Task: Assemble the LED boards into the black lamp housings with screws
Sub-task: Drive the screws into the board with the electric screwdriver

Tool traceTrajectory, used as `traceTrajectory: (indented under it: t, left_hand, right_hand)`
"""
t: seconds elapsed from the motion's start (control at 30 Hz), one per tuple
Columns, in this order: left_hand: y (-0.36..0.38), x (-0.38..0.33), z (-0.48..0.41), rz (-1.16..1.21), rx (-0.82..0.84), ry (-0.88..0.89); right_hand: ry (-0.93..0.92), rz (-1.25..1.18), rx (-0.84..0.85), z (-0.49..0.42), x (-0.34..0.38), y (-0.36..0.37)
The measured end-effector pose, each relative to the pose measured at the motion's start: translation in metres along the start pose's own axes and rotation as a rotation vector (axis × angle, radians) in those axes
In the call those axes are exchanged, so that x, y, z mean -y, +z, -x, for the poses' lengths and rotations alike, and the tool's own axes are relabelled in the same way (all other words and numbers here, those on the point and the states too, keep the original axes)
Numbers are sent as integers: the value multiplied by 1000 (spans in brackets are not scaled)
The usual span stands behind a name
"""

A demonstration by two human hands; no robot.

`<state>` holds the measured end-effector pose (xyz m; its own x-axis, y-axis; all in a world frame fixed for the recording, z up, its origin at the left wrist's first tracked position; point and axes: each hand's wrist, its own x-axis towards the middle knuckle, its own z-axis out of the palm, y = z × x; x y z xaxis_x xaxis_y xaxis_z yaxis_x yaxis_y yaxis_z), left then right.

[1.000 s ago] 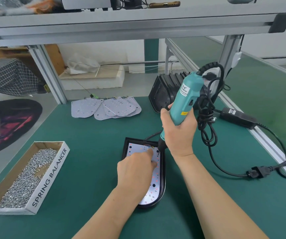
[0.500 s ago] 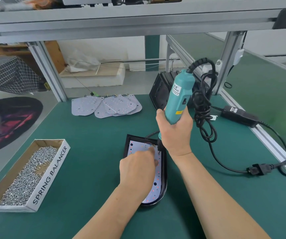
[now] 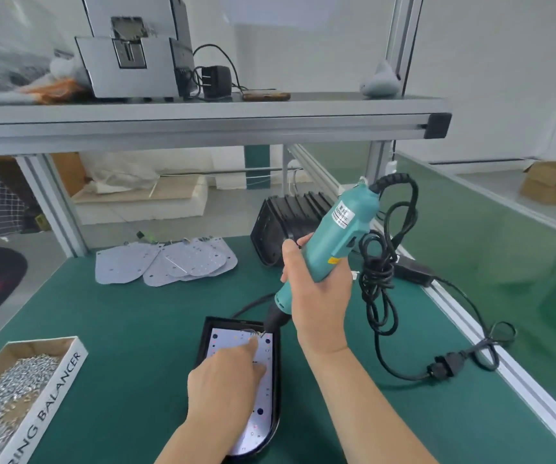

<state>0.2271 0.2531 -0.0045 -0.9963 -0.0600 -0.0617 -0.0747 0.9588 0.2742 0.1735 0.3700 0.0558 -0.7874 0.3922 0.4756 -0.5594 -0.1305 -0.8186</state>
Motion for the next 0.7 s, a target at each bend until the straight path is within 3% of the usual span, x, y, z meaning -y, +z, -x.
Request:
traceTrajectory:
  t: [0.2, 0.33, 0.43, 0.53, 0.7]
  left_hand:
    - [-14, 7, 4, 453, 38, -31]
    - [-26, 21, 11, 1074, 86, -209]
    - [-29, 32, 17, 1415, 88, -270]
    - [-27, 38, 20, 1539, 97, -271]
    - [-22, 40, 21, 1491, 61, -297]
  right_hand:
    - [98, -41, -109, 10, 0, -14]
    - [118, -83, -153, 17, 4, -14]
    - [105, -110, -169, 19, 8, -10]
    - [96, -115, -168, 22, 10, -5]
    - [114, -155, -141, 29, 13, 1]
